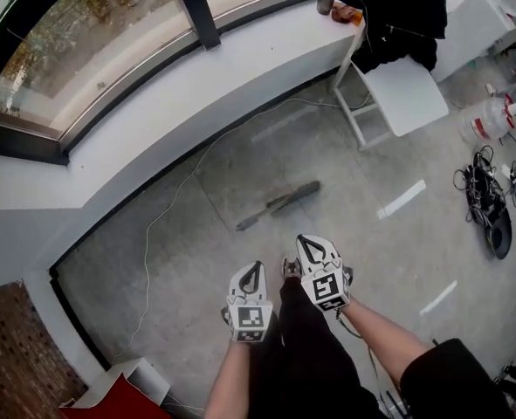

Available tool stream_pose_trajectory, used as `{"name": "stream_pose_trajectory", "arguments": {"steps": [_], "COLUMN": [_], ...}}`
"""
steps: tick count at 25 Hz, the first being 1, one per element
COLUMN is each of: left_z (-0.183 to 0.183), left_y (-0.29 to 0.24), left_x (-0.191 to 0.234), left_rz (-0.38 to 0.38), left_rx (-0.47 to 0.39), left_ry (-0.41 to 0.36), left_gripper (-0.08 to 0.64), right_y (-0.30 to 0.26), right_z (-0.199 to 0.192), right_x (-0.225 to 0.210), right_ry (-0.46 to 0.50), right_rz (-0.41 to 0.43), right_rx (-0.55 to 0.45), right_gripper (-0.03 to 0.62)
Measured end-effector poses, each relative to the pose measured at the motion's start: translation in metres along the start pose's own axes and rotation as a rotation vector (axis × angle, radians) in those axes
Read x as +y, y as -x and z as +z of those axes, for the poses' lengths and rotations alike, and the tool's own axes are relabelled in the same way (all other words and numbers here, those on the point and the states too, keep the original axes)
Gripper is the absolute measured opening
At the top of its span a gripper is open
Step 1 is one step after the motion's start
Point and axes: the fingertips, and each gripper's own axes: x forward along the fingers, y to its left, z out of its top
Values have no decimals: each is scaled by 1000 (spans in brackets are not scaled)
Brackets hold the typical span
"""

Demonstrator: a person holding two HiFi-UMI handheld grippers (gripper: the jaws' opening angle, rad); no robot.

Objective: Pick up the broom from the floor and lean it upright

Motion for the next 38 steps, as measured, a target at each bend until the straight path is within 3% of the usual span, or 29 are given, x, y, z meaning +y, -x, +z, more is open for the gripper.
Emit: {"name": "stream_pose_trajectory", "arguments": {"steps": [6, 11, 14, 17, 21, 25, 32, 38], "left_z": [66, 95, 95, 97, 111, 99, 81, 89], "left_y": [30, 74, 110, 148, 203, 257, 302, 304], "left_x": [-13, -15, -16, -17, -22, -27, -43, -55], "left_rz": [-14, -7, -2, -8, -7, -10, -59, -72], "left_rx": [-90, -168, -204, -259, -357, -420, -441, -479], "left_ry": [-4, -14, 15, -2, 5, -25, -50, -50], "left_gripper": [6, 6, 6, 6, 6, 6, 6, 6], "right_y": [42, 84, 115, 148, 192, 239, 284, 299], "right_z": [44, 83, 109, 140, 161, 177, 178, 169], "right_x": [-1, 12, 32, 57, 87, 132, 182, 184], "right_ry": [-25, 12, 33, 26, 138, 184, 178, 162], "right_rz": [-49, -127, -157, -168, -210, -246, -247, -285], "right_rx": [-62, -116, -146, -204, -254, -295, -328, -333], "right_gripper": [8, 8, 8, 8, 8, 8, 8, 8]}}
